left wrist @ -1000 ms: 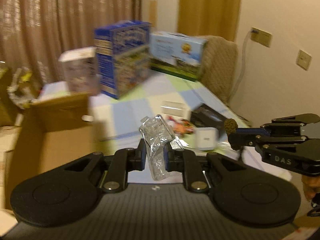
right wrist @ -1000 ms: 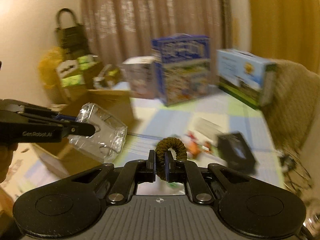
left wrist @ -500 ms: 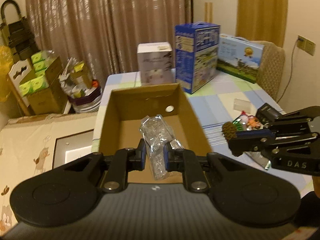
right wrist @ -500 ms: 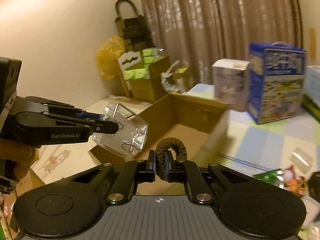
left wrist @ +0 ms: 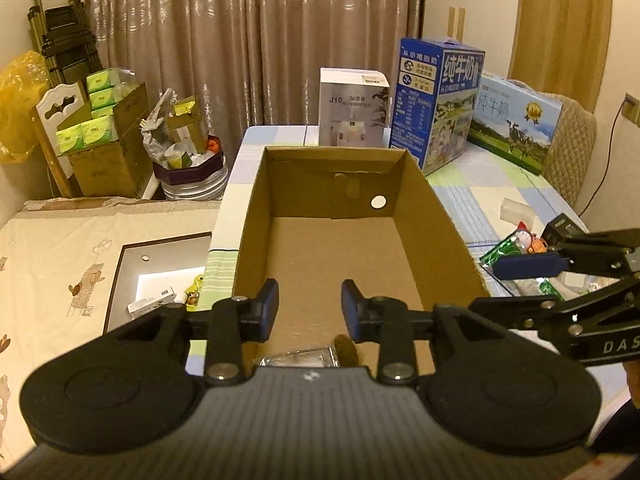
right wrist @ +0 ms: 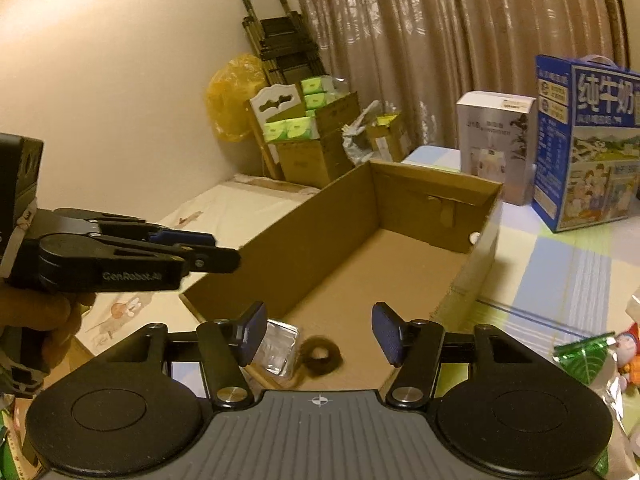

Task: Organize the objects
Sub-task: 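Carry both held items over the cardboard box and open both tools, then move back to the table and grasp the black USB cable with the right tool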

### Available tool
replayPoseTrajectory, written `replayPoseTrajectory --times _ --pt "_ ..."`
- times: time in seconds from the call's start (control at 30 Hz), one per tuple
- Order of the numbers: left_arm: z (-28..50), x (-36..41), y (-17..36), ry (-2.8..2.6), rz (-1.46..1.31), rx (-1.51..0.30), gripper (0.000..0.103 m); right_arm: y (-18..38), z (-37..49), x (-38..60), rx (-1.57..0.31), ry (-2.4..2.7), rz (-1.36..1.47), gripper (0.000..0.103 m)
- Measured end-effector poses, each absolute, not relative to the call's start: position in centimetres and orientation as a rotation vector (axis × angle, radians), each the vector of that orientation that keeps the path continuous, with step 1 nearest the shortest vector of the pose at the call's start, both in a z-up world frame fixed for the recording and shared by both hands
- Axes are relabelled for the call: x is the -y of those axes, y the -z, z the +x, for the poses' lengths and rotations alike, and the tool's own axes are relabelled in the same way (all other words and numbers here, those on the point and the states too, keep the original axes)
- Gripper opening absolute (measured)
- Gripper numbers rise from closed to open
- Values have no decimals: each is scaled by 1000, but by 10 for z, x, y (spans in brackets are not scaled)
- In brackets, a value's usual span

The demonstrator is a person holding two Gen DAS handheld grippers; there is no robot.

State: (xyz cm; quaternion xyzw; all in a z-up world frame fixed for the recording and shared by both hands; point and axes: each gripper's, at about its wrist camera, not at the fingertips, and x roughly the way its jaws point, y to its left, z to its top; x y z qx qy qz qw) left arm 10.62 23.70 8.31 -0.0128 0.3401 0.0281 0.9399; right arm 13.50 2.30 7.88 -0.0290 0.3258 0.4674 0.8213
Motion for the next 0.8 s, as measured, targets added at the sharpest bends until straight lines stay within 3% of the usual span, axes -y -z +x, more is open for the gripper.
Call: replayPoseTrajectory --times 0.37,0.53,0.67,0.8 --pt "84 -215 -93 -36 -81 -652 37 -94 115 25 -670 -880 -24 55" --pt "77 -190 -101 2 -97 -622 47 -97 108 62 -670 -772 26 55" --pt "75 -161 -106 46 -105 -604 62 -99 98 102 -652 -671 84 55" --pt "77 -129 -108 101 -122 -597 69 -96 85 149 -645 -560 112 55"
